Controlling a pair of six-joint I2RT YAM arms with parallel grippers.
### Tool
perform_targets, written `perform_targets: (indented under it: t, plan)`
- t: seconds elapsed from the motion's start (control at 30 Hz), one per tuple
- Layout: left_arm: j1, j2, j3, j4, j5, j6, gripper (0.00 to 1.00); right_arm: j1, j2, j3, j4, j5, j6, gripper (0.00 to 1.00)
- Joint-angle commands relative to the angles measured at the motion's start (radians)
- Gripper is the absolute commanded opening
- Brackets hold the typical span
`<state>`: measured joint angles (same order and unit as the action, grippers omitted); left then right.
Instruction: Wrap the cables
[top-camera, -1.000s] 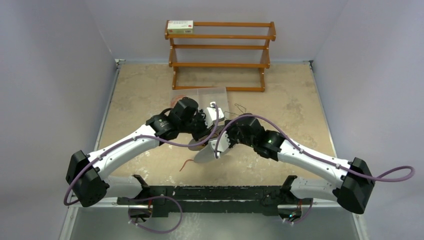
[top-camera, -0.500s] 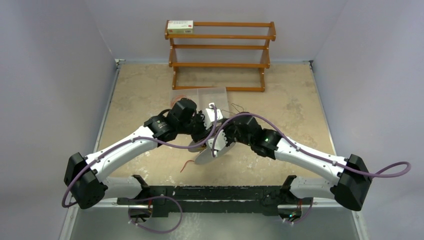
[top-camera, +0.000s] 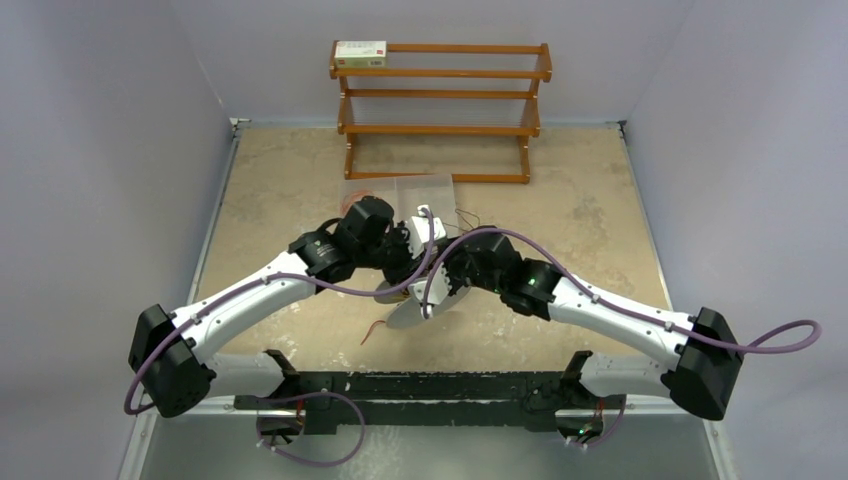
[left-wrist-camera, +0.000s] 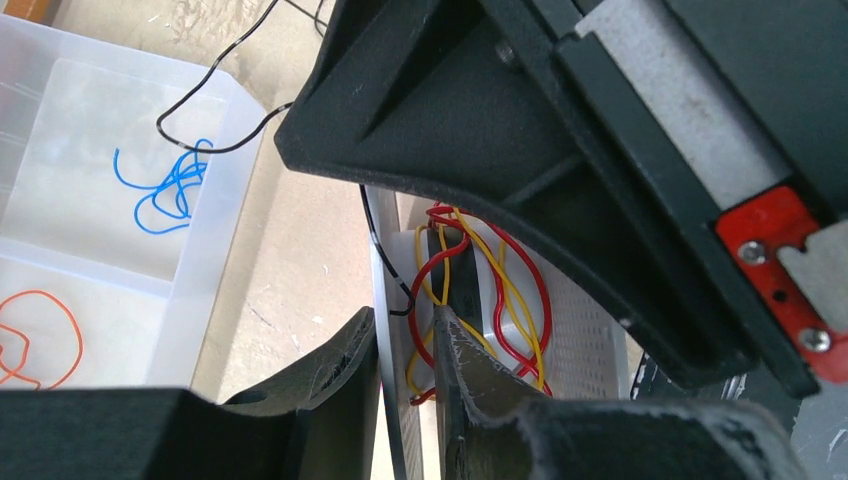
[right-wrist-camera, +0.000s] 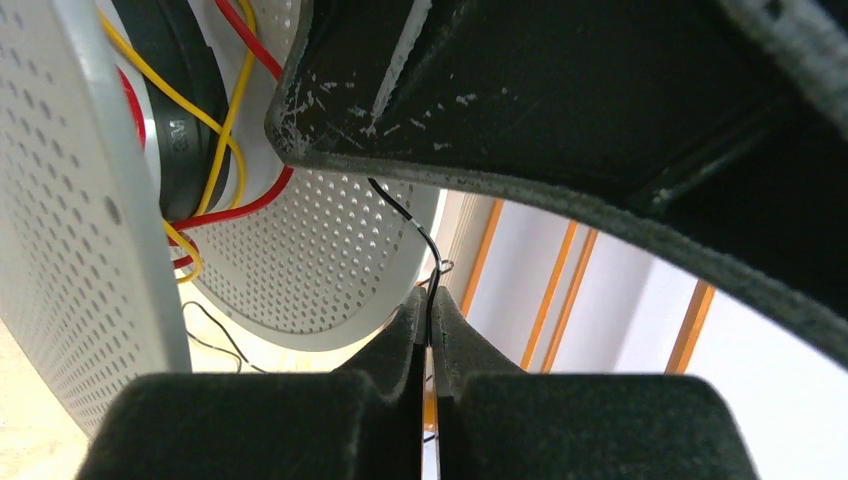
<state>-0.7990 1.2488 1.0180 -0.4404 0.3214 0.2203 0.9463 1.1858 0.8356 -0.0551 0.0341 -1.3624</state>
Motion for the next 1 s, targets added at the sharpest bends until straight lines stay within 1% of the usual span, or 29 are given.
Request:
perform_targets:
  t: [0.0,0.23,0.33,0.37,0.43,0.5,0.53,0.73,0.87,0.97]
  plan:
    - [0.002,0.007,0.002,0.056,0.053,-0.018,0.25,0.013,0.007,0.028,0.024,-0.028,-0.024,0.0]
    - [0.003,0.006,-0.012,0.1,0.063,-0.041,0.25,0.016,-0.002,0.018,0.023,-0.035,-0.016,0.0]
    - [0.003,0.004,-0.015,0.106,0.066,-0.043,0.22,0.018,-0.007,0.014,0.022,-0.037,-0.01,0.0]
    - [0.003,0.002,-0.013,0.109,0.067,-0.044,0.21,0.019,-0.008,0.012,0.02,-0.039,-0.009,0.0]
    - [0.003,0.001,-0.016,0.116,0.071,-0.044,0.14,0.021,-0.013,0.009,0.02,-0.039,-0.007,0.0]
    - [0.005,0.002,-0.017,0.119,0.073,-0.044,0.04,0.022,-0.016,0.007,0.018,-0.039,-0.003,0.0]
    - [0.004,0.006,-0.017,0.119,0.07,-0.044,0.0,0.021,-0.018,0.007,0.016,-0.041,-0.002,0.0]
    - [0.004,0.007,-0.018,0.121,0.035,-0.045,0.0,0.023,-0.034,0.005,0.007,-0.052,0.022,0.0]
    - [0.003,-0.031,-0.037,0.124,0.011,-0.036,0.0,0.022,-0.067,-0.003,0.007,-0.063,0.086,0.0]
    - [0.003,-0.07,-0.062,0.137,-0.014,-0.04,0.0,0.022,-0.107,-0.004,0.013,-0.063,0.171,0.05]
